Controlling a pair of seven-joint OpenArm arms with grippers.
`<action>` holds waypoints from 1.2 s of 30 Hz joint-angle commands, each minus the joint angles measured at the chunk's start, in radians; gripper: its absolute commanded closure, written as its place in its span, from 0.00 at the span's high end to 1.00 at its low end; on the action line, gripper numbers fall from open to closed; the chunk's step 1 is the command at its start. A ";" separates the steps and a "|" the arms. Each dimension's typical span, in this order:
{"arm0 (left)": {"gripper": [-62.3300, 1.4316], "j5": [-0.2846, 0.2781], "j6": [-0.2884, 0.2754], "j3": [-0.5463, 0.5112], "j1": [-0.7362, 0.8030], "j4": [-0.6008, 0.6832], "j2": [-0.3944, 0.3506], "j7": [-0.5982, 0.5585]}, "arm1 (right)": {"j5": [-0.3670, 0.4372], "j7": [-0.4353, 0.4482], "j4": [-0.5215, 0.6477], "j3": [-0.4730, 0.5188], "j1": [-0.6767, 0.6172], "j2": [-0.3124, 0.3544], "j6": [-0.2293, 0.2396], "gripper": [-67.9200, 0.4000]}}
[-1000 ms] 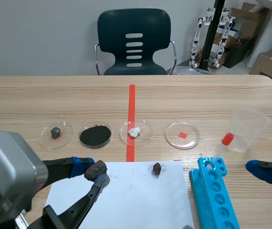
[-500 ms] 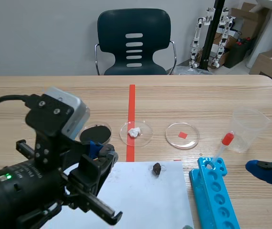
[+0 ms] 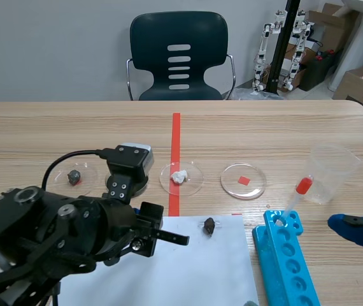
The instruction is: Put the middle mineral back
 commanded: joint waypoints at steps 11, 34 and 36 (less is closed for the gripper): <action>0.23 -0.009 0.067 0.027 -0.170 -0.181 0.109 0.148 | 0.011 0.018 0.011 0.003 0.004 0.005 0.000 1.00; 0.28 0.010 0.137 0.026 -0.251 -0.349 0.126 0.165 | 0.011 0.018 0.011 0.003 0.004 0.005 0.000 1.00; 0.40 0.010 0.137 0.026 -0.251 -0.349 0.126 0.165 | 0.011 0.018 0.011 0.003 0.004 0.005 0.000 1.00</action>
